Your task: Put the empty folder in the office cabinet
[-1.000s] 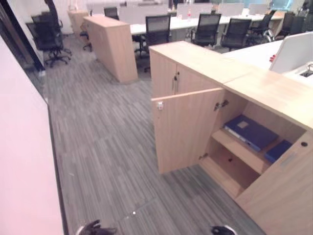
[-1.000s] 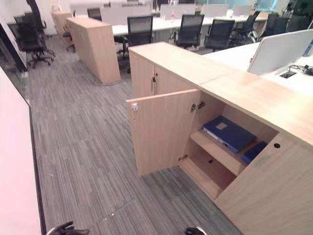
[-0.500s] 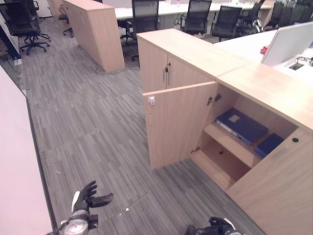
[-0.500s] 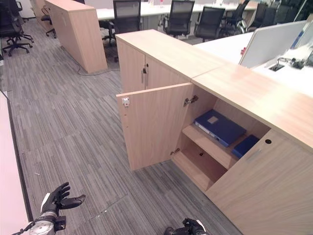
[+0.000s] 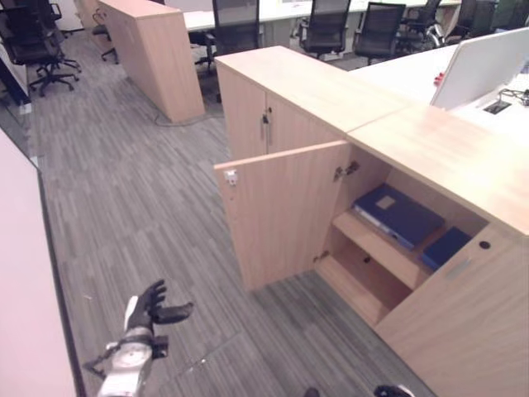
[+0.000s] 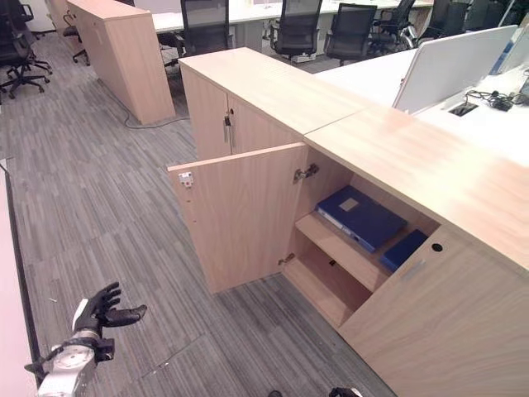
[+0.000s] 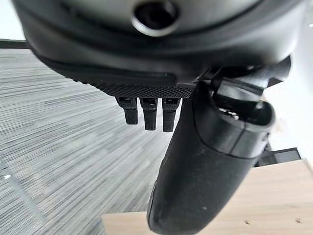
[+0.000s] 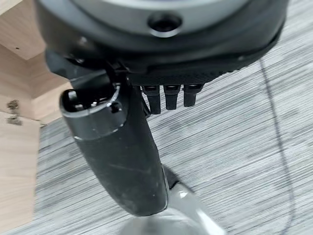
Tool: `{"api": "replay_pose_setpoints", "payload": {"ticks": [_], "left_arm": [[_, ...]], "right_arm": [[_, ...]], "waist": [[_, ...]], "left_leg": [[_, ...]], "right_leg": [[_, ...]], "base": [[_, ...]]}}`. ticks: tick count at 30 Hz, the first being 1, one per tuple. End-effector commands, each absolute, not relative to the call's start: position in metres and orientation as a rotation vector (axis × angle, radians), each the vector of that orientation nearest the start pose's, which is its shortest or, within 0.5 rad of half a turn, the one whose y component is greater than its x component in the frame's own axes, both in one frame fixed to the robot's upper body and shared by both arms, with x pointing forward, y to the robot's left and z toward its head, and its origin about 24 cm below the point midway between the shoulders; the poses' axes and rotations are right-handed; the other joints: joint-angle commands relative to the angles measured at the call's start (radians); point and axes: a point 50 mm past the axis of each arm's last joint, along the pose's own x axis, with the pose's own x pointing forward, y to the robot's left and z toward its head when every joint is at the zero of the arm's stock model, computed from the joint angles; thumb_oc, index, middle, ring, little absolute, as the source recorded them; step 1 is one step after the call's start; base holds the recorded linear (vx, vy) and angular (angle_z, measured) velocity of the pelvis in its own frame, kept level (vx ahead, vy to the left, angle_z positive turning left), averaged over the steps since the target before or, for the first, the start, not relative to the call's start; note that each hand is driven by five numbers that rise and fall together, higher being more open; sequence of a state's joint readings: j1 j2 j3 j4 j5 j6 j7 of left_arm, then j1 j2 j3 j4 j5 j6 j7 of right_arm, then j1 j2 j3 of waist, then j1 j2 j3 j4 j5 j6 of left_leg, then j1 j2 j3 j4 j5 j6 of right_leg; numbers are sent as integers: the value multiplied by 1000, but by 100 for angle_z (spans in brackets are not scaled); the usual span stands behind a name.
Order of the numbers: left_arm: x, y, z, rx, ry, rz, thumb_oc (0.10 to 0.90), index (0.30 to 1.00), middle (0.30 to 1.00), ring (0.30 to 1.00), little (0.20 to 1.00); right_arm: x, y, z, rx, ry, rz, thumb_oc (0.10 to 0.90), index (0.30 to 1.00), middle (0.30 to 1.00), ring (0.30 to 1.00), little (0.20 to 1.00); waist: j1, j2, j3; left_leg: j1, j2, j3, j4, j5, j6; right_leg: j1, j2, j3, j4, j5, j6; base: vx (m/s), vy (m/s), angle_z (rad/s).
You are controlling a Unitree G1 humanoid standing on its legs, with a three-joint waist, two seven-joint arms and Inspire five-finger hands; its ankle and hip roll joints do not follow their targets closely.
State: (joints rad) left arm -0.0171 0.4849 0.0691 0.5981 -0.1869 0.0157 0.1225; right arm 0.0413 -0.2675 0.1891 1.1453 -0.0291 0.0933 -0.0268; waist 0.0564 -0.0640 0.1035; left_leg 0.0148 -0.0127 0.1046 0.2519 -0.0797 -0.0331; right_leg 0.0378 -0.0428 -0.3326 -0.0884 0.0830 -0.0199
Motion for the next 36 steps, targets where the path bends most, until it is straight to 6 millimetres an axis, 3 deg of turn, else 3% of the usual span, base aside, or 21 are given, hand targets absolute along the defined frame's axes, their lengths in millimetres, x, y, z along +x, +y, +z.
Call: {"api": "replay_pose_setpoints", "payload": {"ticks": [1,2,3,4,6,9,12,13,17,24,32,35,36], "left_arm": [[247,342,23,449,305,424,800,900,900,900,900],[249,345,25,458,303,429,800,900,900,900,900],[252,352,32,476,290,445,800,900,900,900,900],[253,355,36,480,280,457,800,900,900,900,900],[256,356,40,479,269,464,800,900,900,900,900],[259,359,42,488,278,471,800,900,900,900,900],[262,361,40,483,296,476,800,900,900,900,900],[267,364,45,484,291,483,800,900,900,900,900],[274,370,55,514,289,482,800,900,900,900,900],[287,371,65,497,272,494,800,900,900,900,900],[296,381,76,493,301,522,800,900,900,900,900],[308,377,89,565,287,482,800,900,900,900,900],[320,366,95,599,273,435,800,900,900,900,900]], "right_arm": [[74,-268,-154,-475,1311,-50,800,900,900,900,900],[74,-270,-154,-477,1314,-55,800,900,900,900,900],[75,-273,-153,-477,1314,-67,800,900,900,900,900],[74,-276,-152,-481,1316,-74,800,900,900,900,900],[75,-277,-151,-484,1314,-79,800,900,900,900,900],[68,-280,-152,-483,1338,-85,800,900,900,900,900],[55,-282,-154,-451,1377,-117,800,900,900,900,900],[44,-280,-156,-443,1423,-109,800,900,900,900,900],[38,-278,-158,-448,1464,-89,800,900,900,900,900],[47,-276,-158,-454,1452,-74,800,900,900,900,900],[53,-275,-158,-457,1441,-64,800,900,900,900,900],[51,-275,-158,-456,1444,-63,800,900,900,900,900],[49,-276,-158,-460,1450,-64,800,900,900,900,900]], "waist": [[-18,5,21],[-16,-2,22],[-14,-9,29],[-13,-4,30],[-14,1,33],[-24,36,7],[-44,54,-37],[-54,63,-59],[-63,68,-79],[-75,72,-95],[-93,65,-106],[-106,56,-109],[-118,52,-109]], "left_leg": [[-130,89,31,131,-57,-30],[-152,87,17,92,-51,-23],[-185,75,-32,2,38,-22],[-184,70,-66,-64,78,-33],[-185,71,-94,-119,109,-41],[-121,77,-130,-257,128,-44],[-49,57,-105,-313,120,-35],[-10,36,-70,-336,106,-19],[21,6,-32,-339,72,7],[39,-19,15,-339,38,42],[42,-29,58,-339,16,61],[46,-29,76,-339,6,65],[48,-28,86,-339,2,68]], "right_leg": [[83,-14,35,52,-188,54],[86,-20,39,46,-185,58],[82,-24,49,40,-171,59],[86,-21,58,37,-173,62],[91,-19,68,36,-176,67],[105,-16,95,29,-182,86],[116,-42,116,20,-176,107],[116,-69,140,21,-170,129],[113,-102,172,24,-156,159],[83,-139,210,38,-124,195],[51,-161,207,47,-94,220],[43,-164,205,49,-83,228],[34,-167,207,53,-76,232]], "base": [[-1,11,8],[-23,48,-3],[3,75,-22],[-5,63,-46],[57,70,-33],[143,154,-36],[259,299,-59],[200,295,-28],[148,213,-28],[88,126,-26],[63,87,-19],[59,61,-9],[62,67,-6]]}}
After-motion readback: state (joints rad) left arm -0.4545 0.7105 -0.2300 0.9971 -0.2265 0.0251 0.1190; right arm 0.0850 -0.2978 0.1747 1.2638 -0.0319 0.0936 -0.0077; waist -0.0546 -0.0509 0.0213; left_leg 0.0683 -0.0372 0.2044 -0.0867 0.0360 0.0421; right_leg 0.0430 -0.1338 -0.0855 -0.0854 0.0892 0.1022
